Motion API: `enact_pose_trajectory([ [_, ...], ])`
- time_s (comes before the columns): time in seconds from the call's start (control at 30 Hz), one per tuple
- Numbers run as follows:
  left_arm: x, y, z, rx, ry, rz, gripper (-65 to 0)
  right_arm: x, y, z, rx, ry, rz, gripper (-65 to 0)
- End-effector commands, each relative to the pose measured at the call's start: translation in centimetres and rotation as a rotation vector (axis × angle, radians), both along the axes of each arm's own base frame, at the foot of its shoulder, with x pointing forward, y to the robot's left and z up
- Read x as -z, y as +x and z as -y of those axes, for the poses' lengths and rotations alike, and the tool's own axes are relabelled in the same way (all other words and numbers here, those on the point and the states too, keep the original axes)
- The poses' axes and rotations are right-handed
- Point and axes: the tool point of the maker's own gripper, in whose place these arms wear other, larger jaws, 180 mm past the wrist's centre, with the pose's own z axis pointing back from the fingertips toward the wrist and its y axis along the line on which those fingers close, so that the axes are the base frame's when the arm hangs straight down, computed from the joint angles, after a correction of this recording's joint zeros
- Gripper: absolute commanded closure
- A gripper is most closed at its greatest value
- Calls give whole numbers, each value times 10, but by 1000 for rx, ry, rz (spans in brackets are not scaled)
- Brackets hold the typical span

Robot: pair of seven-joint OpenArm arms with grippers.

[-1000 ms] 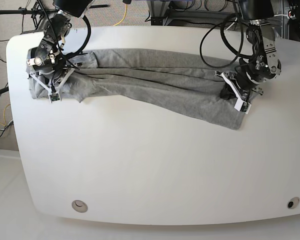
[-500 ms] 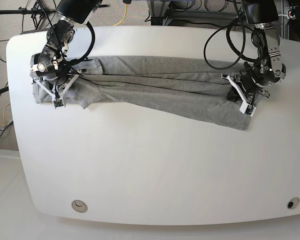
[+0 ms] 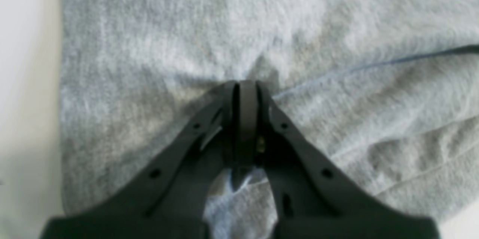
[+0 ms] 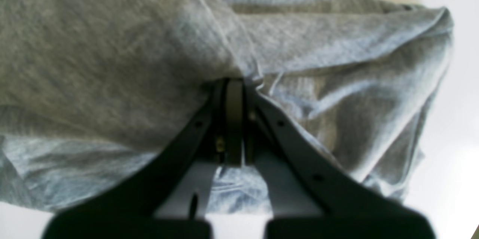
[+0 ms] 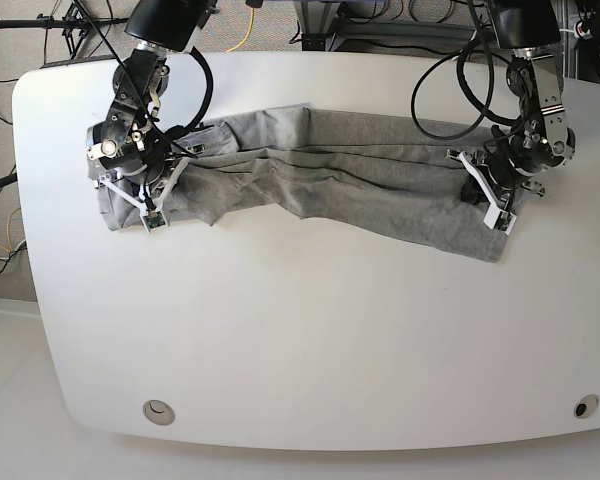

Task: Fold the T-shirt properly
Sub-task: 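Hold both strip ends and straighten the strip, then open both grippers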

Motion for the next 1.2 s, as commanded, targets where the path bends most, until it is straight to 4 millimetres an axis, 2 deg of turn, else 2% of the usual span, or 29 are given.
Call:
enact_pose_trajectory([
  [0.0, 1, -1, -12, -10, 55, -32, -4, 0, 0, -1, -13, -3, -14, 0],
  [0.17, -3, 4, -13, -11, 56, -20, -4, -8, 11, 2, -12, -9, 12, 0],
  [0.53, -4, 4, -18, -11, 70, -20, -4, -23, 24, 28, -10, -73, 45, 0],
  [0.6, -6, 4, -25, -18, 81, -19, -4, -26, 27, 31, -10, -81, 53, 0],
  [0.83, -8, 1, -40, -51, 90, -16, -4, -27, 26, 37, -8, -94, 51, 0],
  [1.17, -11, 2, -40, -51, 90, -8, -4, -34, 23, 36, -9, -104, 73, 0],
])
